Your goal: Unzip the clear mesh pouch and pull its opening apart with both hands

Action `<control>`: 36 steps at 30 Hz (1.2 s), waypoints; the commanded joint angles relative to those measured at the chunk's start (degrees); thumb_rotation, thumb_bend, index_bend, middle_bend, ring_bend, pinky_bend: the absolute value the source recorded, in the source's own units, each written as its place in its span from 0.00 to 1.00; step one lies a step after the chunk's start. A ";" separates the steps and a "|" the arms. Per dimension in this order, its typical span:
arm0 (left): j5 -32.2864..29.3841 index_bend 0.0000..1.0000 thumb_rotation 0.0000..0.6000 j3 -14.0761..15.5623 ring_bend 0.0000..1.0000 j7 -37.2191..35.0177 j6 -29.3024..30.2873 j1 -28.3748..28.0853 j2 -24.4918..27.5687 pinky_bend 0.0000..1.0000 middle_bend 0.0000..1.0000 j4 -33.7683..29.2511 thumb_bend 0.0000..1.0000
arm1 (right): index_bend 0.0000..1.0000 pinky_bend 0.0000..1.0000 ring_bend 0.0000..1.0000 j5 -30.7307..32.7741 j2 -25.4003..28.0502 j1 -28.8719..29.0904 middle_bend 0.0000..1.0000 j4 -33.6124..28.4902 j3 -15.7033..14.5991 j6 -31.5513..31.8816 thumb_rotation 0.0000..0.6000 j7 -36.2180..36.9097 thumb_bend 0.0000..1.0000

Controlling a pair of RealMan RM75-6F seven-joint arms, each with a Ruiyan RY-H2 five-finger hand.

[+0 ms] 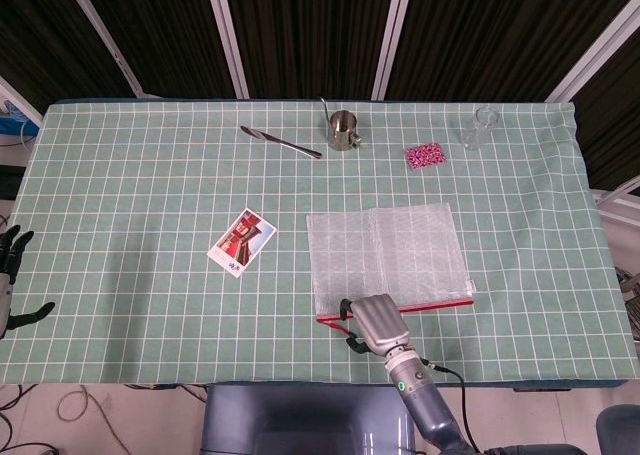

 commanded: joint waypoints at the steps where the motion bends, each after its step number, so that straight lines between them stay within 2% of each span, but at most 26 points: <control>1: -0.08 0.00 1.00 0.03 0.00 0.05 -0.13 -0.04 0.06 0.00 0.00 -0.09 0.06 | 0.50 0.94 1.00 0.89 -1.42 0.46 1.00 1.38 -0.07 0.46 1.00 0.19 0.35; 14: -0.64 0.00 1.00 -0.07 0.00 -0.44 -0.82 -0.24 0.18 0.00 0.00 -0.20 0.06 | 0.51 0.94 1.00 3.73 -6.46 2.06 1.00 5.92 0.72 1.62 1.00 0.41 0.39; 36: -0.64 0.00 1.00 -0.02 0.00 -0.81 -0.99 -0.35 0.22 0.00 0.00 -0.05 0.06 | 0.55 0.94 1.00 5.85 -8.16 2.23 1.00 8.70 0.28 3.12 1.00 1.07 0.40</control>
